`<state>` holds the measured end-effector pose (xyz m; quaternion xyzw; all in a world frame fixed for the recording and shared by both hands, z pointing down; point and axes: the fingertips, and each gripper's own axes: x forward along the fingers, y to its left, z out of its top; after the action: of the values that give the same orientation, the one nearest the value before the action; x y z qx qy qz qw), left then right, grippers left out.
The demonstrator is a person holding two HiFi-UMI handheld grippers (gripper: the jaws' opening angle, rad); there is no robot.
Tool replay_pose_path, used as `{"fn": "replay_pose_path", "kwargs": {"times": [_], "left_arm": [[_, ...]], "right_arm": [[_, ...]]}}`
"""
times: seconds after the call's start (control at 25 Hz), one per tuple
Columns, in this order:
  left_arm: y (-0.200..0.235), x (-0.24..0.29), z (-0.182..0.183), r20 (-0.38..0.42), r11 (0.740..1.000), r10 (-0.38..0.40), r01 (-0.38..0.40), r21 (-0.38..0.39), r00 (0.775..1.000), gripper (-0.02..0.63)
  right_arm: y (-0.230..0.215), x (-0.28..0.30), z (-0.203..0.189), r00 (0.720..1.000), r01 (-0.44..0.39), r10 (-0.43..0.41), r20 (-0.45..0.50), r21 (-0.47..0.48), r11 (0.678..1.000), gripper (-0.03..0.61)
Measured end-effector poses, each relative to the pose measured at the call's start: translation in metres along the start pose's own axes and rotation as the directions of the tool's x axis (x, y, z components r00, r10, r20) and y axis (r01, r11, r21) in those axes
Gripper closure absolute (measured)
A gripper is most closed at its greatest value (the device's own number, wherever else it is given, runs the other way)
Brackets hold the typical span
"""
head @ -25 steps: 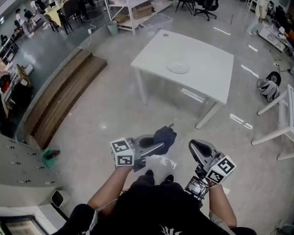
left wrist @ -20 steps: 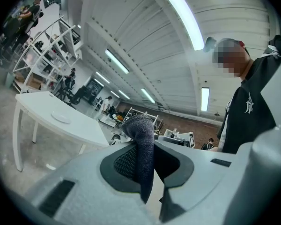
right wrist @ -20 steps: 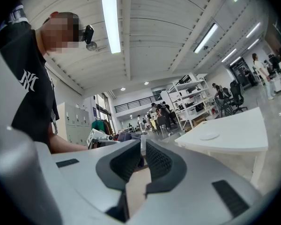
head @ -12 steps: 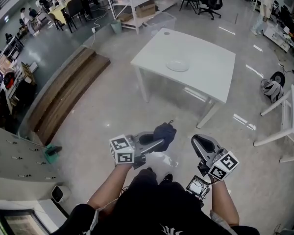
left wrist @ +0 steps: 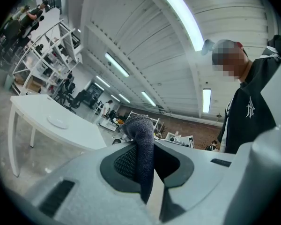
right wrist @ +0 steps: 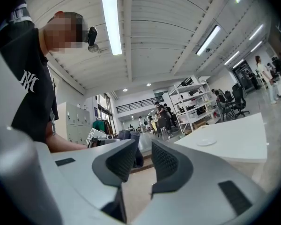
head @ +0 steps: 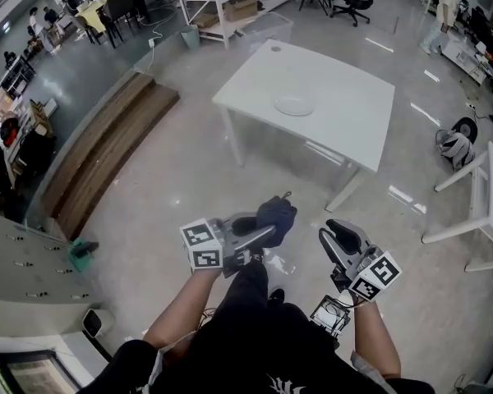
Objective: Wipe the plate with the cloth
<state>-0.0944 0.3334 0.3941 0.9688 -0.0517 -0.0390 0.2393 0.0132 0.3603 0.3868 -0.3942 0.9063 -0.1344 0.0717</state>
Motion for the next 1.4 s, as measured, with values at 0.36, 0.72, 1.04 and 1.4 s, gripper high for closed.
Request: {"fn": "replay_pose_path", "kwargs": {"times": [0.36,0.72,1.04,1.4], "left_arm": [[0.085,0.01,0.021,-0.005,1.0,-0.008,0.008,-0.016,1.0,0.563],[0.205,0.006,0.064,-0.003,0.998,0.004,-0.004,-0.056,1.0,0.562],[0.274,0.013,0.097,-0.025,0.997,-0.015,0.013,-0.072,1.0,0.561],[0.324,0.055,0.107,-0.063,0.996,-0.003,-0.003,-0.091,0.998,0.561]], "right_arm": [[-0.06,0.052,0.001,0.998,0.041,-0.041,-0.039,0.004,0.999,0.505],[-0.141,0.14,0.009,0.992,0.097,-0.094,-0.086,0.031,0.995,0.504],[-0.19,0.199,0.018,0.982,0.136,-0.128,-0.136,0.046,0.99,0.503],[-0.253,0.225,0.029,0.98,0.136,-0.123,-0.154,0.074,0.988,0.503]]}}
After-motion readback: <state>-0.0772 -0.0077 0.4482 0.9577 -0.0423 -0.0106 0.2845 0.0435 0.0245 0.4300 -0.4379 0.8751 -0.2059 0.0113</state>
